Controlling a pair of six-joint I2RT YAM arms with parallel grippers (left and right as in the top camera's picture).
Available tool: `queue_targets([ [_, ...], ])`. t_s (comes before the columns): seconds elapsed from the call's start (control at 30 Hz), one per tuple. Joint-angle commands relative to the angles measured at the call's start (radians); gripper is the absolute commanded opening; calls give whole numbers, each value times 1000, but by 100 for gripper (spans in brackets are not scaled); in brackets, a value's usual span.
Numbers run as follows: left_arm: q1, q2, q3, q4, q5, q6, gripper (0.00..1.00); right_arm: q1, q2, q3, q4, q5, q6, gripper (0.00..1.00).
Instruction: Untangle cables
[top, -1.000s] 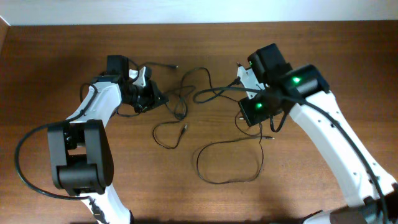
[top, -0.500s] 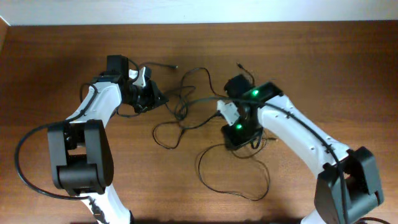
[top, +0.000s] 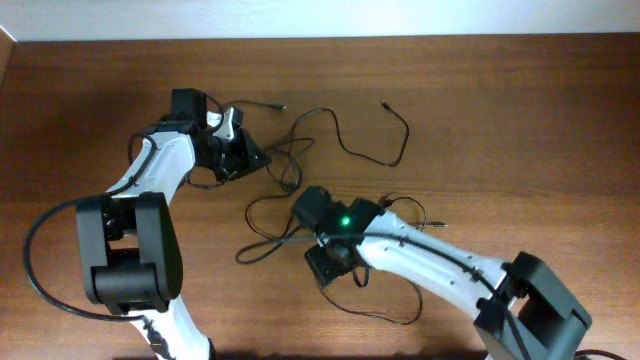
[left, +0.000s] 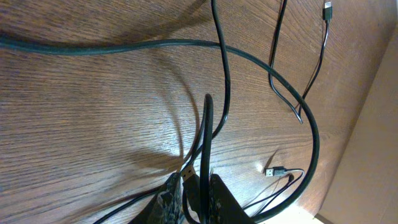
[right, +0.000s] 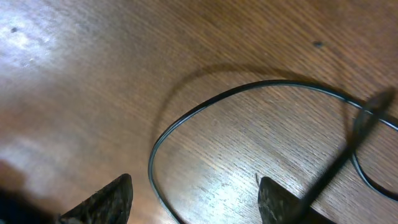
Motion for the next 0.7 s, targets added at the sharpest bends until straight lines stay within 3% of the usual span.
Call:
queue_targets([
  [0.0, 5, 11, -3, 2, -8, -10, 16, 72, 12, -5, 26, 167, 154, 61],
  [0.17, 5, 11, -3, 2, -14, -10, 16, 111, 119, -5, 88, 177, 241, 56],
  [0.23, 5, 11, -3, 2, -14, -10, 16, 110, 137, -5, 100, 176, 240, 49],
  [0.4, 5, 11, -3, 2, -14, -10, 16, 110, 137, -4, 127, 165, 236, 47],
  [0.47, 5, 11, -3, 2, -14, -10, 16, 110, 137, -4, 136, 165, 237, 33],
  [0.57, 5, 11, -3, 2, -14, -10, 16, 110, 137, -4, 152, 165, 237, 25],
  [0.6, 5, 11, -3, 2, -14, -10, 16, 110, 137, -4, 152, 165, 237, 9],
  [0.63, 5, 11, -3, 2, -14, -10, 16, 110, 137, -4, 152, 165, 237, 4],
  [0.67, 5, 11, -3, 2, -14, -10, 16, 110, 137, -4, 153, 165, 237, 4],
])
